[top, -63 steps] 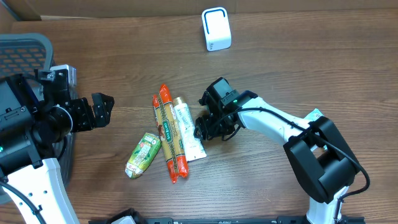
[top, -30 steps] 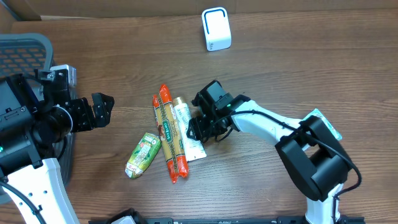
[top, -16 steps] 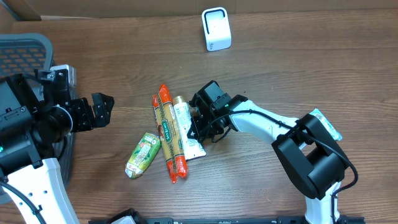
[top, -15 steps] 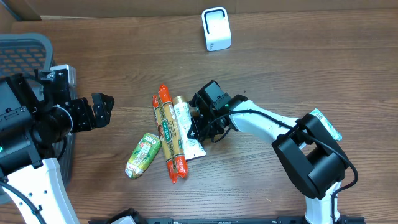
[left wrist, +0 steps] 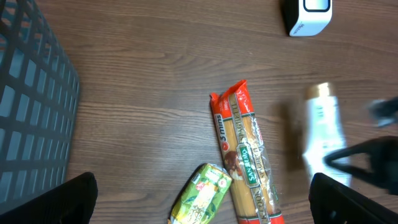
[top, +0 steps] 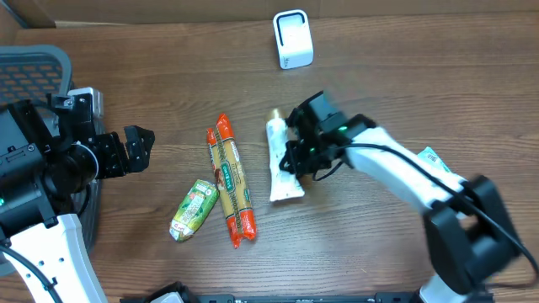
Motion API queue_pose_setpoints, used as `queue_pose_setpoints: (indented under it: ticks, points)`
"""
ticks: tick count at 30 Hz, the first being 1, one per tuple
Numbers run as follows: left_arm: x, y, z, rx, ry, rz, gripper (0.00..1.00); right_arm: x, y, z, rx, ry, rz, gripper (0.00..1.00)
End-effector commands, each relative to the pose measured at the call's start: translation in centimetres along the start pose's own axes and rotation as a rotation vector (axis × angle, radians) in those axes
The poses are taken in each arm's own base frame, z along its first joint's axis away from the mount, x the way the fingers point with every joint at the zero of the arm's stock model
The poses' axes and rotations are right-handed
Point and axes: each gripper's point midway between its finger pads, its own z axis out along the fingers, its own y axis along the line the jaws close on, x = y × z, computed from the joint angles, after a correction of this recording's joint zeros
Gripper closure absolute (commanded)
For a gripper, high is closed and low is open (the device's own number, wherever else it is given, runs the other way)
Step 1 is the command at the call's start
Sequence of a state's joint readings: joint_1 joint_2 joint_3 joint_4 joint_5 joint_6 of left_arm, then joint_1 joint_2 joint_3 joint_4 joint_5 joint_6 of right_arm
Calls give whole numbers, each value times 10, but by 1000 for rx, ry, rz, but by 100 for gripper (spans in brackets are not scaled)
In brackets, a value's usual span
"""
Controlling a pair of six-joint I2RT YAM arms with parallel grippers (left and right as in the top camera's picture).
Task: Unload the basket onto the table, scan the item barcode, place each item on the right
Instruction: 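Grasp the toothpaste tube with the right gripper and lift it upright, then carry the toothpaste tube with the right gripper toward the white scanner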
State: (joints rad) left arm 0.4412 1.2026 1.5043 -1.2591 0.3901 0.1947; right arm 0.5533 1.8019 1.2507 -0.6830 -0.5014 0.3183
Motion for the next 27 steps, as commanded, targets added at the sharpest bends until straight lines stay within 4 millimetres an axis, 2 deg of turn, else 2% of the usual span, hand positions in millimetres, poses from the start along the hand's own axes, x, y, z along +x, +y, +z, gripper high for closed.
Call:
queue_pose_setpoints:
  ticks: [1,4,5,8,18,27]
  points:
    - [-2,-2,-1,14,-9,20,0,-16,29,-57,-106,-116,-73,96]
    - [-2,-2,-1,14,-9,20,0,-19,28,-79,-143,-144,-79,96]
    - [-2,-2,-1,14,-9,20,0,-20,21,-91,-141,-161,-71,96]
    - [-2,-2,-1,14,-9,20,0,-20,10,-103,-129,-174,-57,96]
    - [-2,-2,-1,14,-9,20,0,-26,-19,-124,-123,-209,-15,96]
    - [-2,-2,-1,14,-9,20,0,-29,-25,-128,-119,-222,-17,96]
